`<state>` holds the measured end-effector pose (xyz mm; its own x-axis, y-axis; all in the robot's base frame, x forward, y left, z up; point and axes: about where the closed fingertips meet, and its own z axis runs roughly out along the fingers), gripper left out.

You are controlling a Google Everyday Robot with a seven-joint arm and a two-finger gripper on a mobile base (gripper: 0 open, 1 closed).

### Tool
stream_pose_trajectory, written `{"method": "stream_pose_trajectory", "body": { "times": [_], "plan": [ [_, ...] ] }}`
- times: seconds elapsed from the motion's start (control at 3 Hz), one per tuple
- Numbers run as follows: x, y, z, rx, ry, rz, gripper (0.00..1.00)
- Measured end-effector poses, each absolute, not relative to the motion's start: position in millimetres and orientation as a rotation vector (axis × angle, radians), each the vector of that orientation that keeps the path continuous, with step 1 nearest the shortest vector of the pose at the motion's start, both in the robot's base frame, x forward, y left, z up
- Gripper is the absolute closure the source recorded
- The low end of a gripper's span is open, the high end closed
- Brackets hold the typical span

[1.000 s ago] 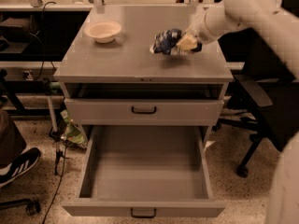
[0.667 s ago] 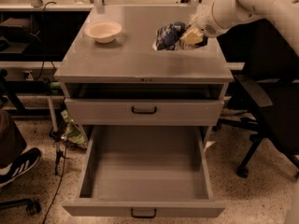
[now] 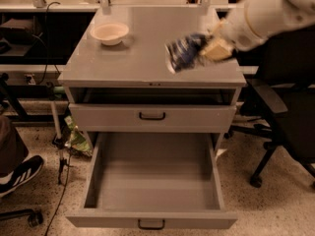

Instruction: Place blue chip bag into middle drawer

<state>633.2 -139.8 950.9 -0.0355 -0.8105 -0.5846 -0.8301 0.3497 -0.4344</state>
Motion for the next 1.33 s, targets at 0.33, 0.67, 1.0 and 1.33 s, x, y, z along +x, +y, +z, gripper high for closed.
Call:
{"method": "stream_pose_trajectory", "body": {
  "times": [0.33, 0.67, 1.0, 1.33],
  "plan": [
    [612.7, -152.7, 914.8, -1.463, 1.89, 0.059, 1.0],
    [613.1, -149.8, 911.8, -1.494, 1.888, 0.056, 1.0],
    [598.0, -150.4, 892.5, -1.539, 1.909, 0.058, 1.0],
    [566.8, -149.4, 868.7, -1.586, 1.919, 0.065, 1.0]
  ]
}}
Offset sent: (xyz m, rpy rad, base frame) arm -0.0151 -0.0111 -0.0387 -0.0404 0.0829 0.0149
